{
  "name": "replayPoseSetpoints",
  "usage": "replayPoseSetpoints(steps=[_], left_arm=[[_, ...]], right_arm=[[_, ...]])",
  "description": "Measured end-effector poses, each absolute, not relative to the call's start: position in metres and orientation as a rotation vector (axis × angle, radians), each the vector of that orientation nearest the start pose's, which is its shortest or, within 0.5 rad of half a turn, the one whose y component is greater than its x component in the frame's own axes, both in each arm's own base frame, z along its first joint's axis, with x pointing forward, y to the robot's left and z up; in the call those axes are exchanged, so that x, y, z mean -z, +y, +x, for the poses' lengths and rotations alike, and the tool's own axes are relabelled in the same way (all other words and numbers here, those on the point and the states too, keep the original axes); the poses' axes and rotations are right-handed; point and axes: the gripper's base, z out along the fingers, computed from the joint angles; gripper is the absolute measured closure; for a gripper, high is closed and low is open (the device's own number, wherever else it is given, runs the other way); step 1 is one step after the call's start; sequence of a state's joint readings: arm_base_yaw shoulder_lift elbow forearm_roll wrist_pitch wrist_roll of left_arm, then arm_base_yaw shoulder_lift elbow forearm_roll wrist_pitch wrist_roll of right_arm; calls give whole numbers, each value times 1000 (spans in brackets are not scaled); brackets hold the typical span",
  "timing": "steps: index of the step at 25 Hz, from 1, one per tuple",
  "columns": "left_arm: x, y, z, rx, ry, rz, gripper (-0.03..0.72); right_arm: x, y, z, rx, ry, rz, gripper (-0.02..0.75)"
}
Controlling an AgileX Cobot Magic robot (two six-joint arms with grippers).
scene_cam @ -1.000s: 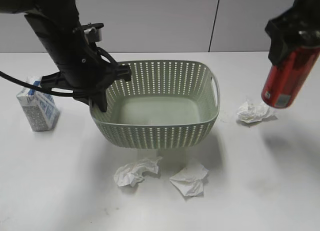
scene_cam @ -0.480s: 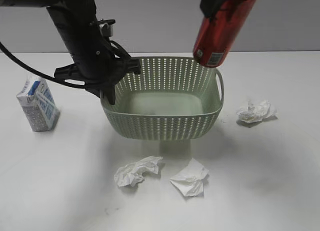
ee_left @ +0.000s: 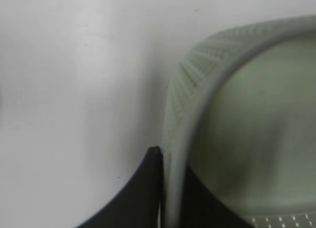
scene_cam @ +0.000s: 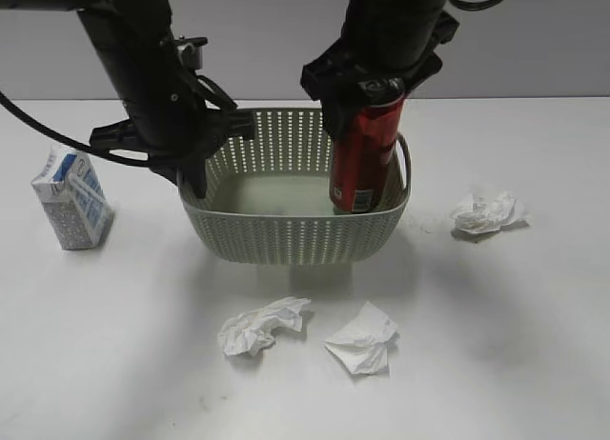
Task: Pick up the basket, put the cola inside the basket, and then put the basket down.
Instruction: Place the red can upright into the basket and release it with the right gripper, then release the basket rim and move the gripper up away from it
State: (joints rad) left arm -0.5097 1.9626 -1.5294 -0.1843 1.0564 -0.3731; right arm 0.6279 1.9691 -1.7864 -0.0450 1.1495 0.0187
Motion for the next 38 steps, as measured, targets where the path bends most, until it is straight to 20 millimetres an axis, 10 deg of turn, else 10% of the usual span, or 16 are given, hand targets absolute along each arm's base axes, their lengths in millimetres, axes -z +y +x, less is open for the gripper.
replayPoseSetpoints(steps=[31,38], left_arm=[[-215,-207,341,315,3078,175,683],[-215,-208,341,327,3079,169,683]], right_arm=[[-276,257,348,-202,2644,-914,131],[-321,257,356,-213,2530,-878,130]])
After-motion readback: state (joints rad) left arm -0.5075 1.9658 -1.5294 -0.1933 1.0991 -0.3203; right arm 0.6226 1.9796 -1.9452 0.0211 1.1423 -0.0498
